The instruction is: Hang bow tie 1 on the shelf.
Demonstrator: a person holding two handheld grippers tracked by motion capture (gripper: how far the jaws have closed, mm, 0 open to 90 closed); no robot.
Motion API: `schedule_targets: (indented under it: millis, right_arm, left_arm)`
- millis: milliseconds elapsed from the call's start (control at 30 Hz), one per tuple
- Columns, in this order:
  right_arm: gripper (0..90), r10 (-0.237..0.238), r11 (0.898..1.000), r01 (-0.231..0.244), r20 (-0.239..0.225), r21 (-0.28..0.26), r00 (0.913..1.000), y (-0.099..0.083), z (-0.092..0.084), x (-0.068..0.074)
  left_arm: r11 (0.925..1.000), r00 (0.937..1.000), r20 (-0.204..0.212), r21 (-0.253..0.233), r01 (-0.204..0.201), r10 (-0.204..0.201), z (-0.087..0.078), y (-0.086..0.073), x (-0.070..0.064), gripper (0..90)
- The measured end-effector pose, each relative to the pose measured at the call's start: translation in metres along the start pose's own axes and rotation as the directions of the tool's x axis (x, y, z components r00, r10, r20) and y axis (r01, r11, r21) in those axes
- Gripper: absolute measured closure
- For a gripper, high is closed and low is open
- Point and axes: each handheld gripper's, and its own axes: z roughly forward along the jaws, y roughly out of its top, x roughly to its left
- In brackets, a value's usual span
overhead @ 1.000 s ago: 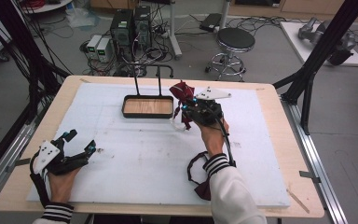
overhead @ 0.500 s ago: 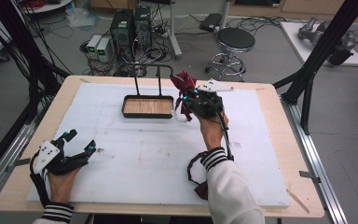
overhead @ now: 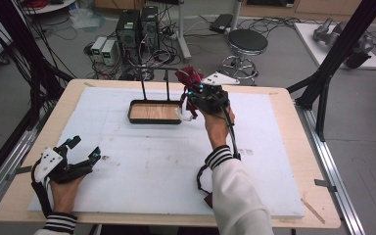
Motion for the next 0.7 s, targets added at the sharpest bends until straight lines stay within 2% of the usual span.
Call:
schedule_targets:
  millis: [133, 400, 700]
  right_arm:
    - [75.6, -0.03, 1.0, 0.03, 0.02, 0.005, 0.9993, 0.006, 0.006, 0.001]
    - [75.6, -0.01, 1.0, 0.011, 0.023, -0.011, 0.9997, 0.017, 0.018, -0.004]
    - [75.6, -0.038, 0.999, 0.037, 0.047, 0.006, 0.9982, 0.026, 0.028, -0.004]
  left_arm:
    - [1.0, 1.0, 0.0, 0.0, 0.001, -0.001, 0.0, 0.0, 0.0, 16.4]
    - [1.0, 1.0, 0.0, -0.003, 0.001, -0.001, 0.0, 0.0, 0.0, 16.4]
    - [1.0, 1.0, 0.001, -0.006, 0.003, -0.003, 0.0, 0.0, 0.0, 16.4]
